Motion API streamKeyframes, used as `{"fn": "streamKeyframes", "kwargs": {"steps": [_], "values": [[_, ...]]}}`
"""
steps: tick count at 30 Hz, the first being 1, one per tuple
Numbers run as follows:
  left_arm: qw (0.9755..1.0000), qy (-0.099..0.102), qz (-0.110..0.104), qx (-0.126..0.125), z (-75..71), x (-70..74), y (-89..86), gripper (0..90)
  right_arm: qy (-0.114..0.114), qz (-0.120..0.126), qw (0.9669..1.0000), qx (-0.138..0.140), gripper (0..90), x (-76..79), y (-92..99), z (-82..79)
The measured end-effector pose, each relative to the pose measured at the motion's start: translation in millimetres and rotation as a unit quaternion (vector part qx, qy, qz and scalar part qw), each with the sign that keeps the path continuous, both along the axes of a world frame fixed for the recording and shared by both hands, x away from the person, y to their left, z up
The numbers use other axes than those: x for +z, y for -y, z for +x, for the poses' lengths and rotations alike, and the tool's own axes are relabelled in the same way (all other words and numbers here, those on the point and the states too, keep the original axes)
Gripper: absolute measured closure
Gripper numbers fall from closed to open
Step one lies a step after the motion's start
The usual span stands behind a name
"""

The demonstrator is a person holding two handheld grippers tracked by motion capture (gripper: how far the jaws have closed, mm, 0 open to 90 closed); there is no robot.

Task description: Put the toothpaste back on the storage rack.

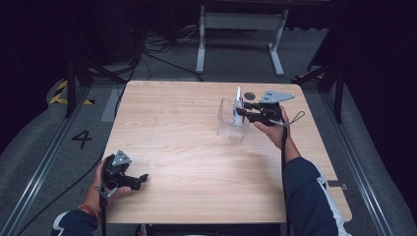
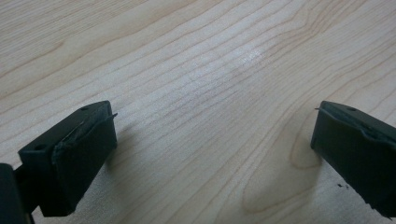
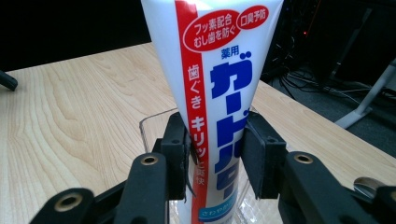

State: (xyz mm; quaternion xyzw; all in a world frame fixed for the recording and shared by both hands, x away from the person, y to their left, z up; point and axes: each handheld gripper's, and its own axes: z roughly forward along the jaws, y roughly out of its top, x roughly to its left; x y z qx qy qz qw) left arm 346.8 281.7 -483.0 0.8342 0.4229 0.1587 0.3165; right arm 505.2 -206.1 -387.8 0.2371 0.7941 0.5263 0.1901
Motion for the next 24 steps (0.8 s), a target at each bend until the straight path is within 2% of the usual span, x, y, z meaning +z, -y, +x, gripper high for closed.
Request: {"fn": "streamKeyframes", "kwargs": {"steps": [16, 24], "values": [[1.0000, 0.000, -0.002, 0.001, -0.2, -0.2, 0.2, 0.7, 0.004, 0.000, 1.0000, -0.001, 64.7, -2.6, 9.6, -6.0], [1.0000, 0.000, -0.002, 0.001, -0.3, -0.2, 0.3, 0.7, 0.002, -0.009, 1.0000, 0.000, 64.7, -5.8, 9.3, -8.4]]}}
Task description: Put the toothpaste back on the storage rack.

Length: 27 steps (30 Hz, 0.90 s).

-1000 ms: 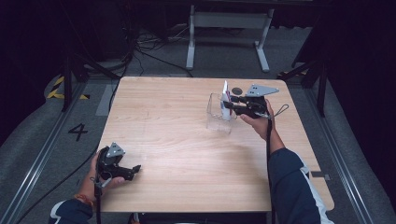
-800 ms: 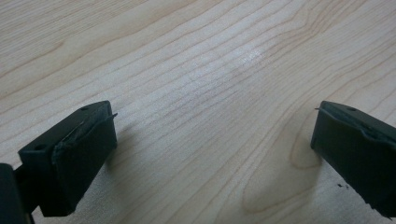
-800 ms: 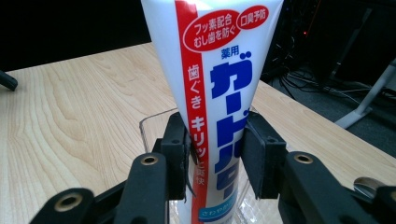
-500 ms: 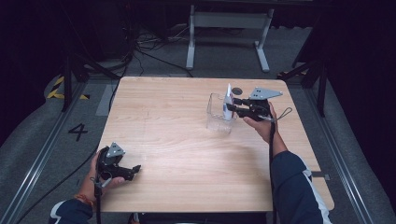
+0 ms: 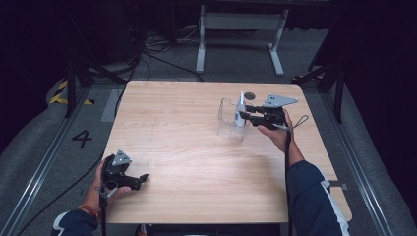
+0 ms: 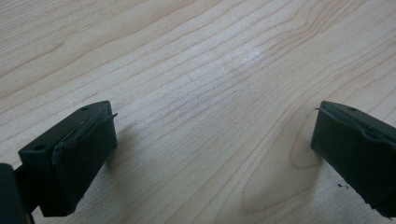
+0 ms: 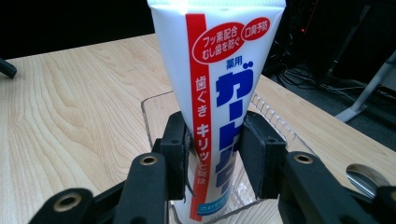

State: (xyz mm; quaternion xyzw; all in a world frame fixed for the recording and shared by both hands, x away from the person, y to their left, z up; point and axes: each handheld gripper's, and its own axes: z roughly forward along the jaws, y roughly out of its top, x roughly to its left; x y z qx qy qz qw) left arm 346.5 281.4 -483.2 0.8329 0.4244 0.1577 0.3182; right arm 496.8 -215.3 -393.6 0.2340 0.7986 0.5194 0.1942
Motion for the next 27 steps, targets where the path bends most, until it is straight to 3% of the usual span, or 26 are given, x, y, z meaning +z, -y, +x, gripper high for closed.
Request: {"fn": "streamKeyframes", "kwargs": {"steps": [12, 13, 15, 17, 24, 27], "values": [[1.0000, 0.000, 0.002, -0.001, 0.1, 0.1, -0.2, 0.7, -0.006, -0.020, 0.9997, -0.009, 60.3, -2.8, 1.0, -2.2], [1.0000, 0.000, 0.001, -0.001, 0.1, 0.1, -0.2, 0.7, -0.005, -0.014, 0.9998, -0.013, 62.6, -2.2, 1.7, -3.0], [1.0000, 0.002, 0.001, 0.000, -0.3, -0.1, -0.1, 0.7, 0.000, 0.025, 0.9996, -0.014, 60.9, 4.4, 5.5, -6.4], [1.0000, 0.003, 0.003, -0.001, -0.4, 0.1, -0.5, 0.9, 0.005, 0.038, 0.9992, -0.010, 58.9, 13.5, 7.5, -10.9], [1.0000, 0.003, 0.003, 0.000, -0.8, 0.0, -0.6, 1.0, 0.009, -0.016, 0.9998, -0.008, 52.4, 22.6, -0.3, -24.6], [1.0000, 0.003, 0.004, -0.001, -0.9, 0.1, -0.7, 0.9, 0.008, -0.022, 0.9997, -0.007, 50.4, 25.1, 0.4, -29.3]]}}
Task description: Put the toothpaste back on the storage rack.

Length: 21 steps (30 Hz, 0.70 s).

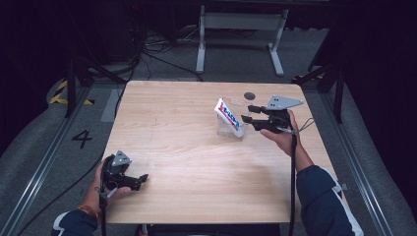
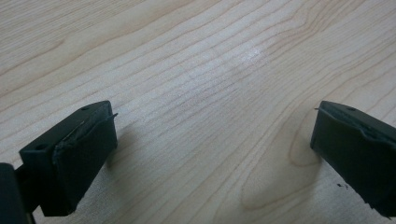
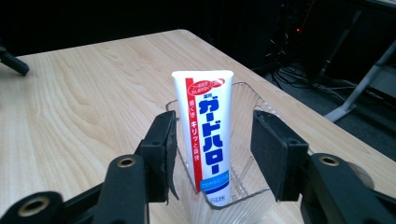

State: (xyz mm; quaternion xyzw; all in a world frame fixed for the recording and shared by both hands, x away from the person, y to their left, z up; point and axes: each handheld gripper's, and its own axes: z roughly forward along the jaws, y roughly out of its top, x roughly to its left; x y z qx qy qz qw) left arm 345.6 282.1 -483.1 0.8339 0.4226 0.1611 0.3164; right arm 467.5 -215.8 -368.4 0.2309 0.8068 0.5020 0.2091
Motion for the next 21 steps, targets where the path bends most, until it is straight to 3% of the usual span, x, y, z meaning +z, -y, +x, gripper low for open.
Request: {"fn": "streamKeyframes", "kwargs": {"steps": [13, 21], "values": [[1.0000, 0.000, 0.000, 0.000, 0.0, 0.0, -0.1, 0.9, 0.000, -0.048, 0.9987, -0.020, 40.1, 1.4, 13.0, -20.0], [1.0000, 0.000, 0.000, 0.000, 0.1, 0.0, -0.1, 0.9, 0.003, -0.086, 0.9960, -0.024, 35.4, -4.9, 17.1, -37.6]]}}
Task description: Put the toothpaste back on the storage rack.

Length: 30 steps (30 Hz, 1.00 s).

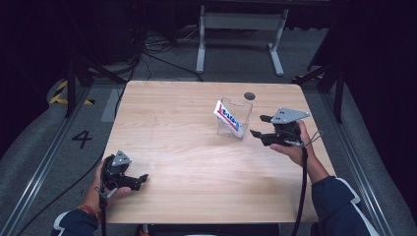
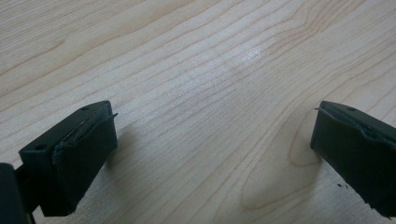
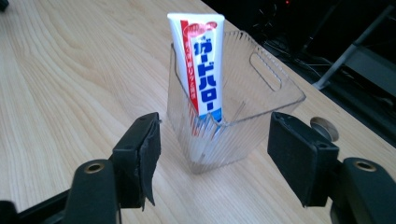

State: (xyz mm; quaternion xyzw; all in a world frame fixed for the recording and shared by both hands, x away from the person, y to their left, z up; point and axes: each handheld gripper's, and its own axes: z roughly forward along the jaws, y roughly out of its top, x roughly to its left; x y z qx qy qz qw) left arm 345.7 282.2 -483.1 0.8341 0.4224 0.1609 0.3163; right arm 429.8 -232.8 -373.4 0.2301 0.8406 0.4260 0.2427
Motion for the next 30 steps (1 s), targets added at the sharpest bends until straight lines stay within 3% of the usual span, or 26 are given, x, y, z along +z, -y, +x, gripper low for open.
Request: {"fn": "streamKeyframes", "kwargs": {"steps": [19, 30], "values": [[1.0000, 0.000, 0.000, 0.000, 0.0, 0.0, 0.0, 0.9, -0.017, -0.054, 0.9980, -0.029, 29.9, -35.2, 25.2, -29.6], [1.0000, 0.000, 0.000, 0.000, 0.0, 0.0, 0.0, 0.9, -0.042, -0.051, 0.9961, -0.059, 28.0, -62.5, 53.2, -46.6]]}}
